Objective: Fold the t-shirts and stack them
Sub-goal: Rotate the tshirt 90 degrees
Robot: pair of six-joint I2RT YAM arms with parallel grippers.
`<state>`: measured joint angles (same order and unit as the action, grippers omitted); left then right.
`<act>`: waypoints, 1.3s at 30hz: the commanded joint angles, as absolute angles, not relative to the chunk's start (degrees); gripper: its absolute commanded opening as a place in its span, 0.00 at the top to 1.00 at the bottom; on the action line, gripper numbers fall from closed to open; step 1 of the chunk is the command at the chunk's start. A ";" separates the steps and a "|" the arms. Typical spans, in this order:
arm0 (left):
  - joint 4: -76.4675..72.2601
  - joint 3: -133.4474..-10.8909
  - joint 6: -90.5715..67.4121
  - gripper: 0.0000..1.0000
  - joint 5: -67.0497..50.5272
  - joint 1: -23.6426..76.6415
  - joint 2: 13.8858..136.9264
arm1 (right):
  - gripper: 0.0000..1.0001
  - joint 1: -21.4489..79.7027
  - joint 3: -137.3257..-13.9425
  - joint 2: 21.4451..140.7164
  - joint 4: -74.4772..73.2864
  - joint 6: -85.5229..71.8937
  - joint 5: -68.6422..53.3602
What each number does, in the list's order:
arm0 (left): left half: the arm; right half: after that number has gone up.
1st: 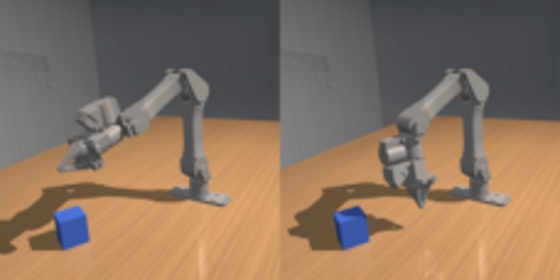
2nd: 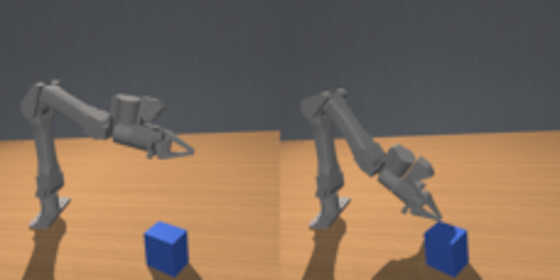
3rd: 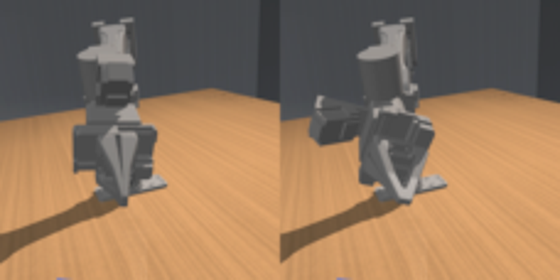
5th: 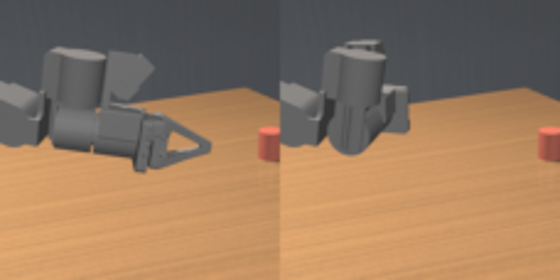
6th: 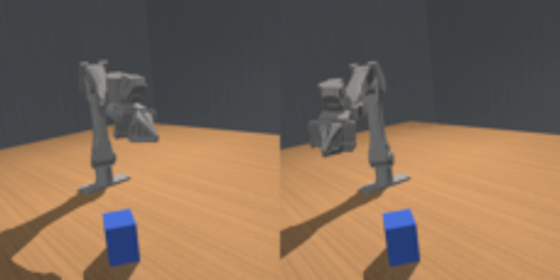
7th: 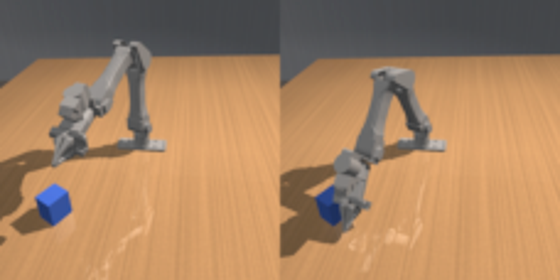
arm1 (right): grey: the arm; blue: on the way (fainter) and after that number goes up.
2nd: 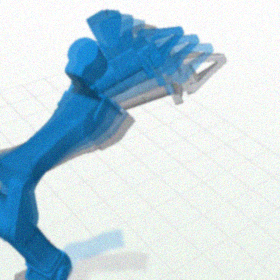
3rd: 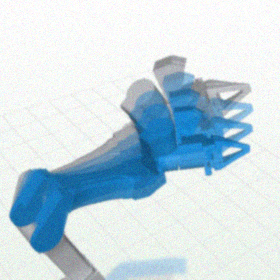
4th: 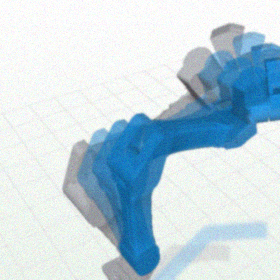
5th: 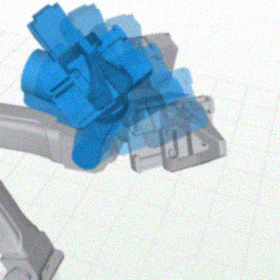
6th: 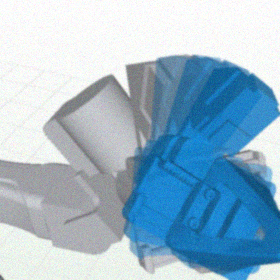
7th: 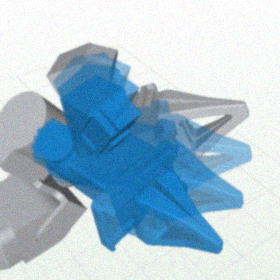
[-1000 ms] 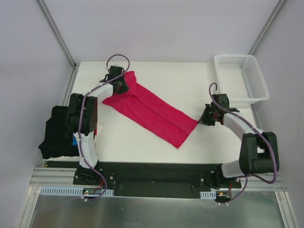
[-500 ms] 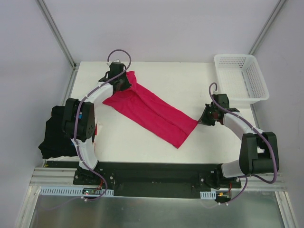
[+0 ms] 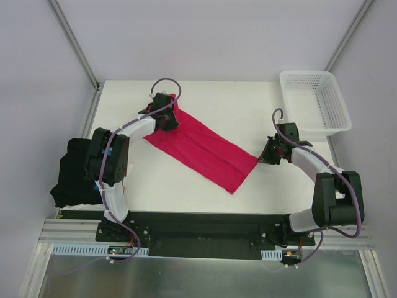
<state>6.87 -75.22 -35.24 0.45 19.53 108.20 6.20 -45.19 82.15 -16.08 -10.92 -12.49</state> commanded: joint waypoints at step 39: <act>9.49 -81.83 -33.75 0.27 9.58 10.02 113.29 | 0.99 5.54 -46.23 82.00 -16.52 -10.90 -12.74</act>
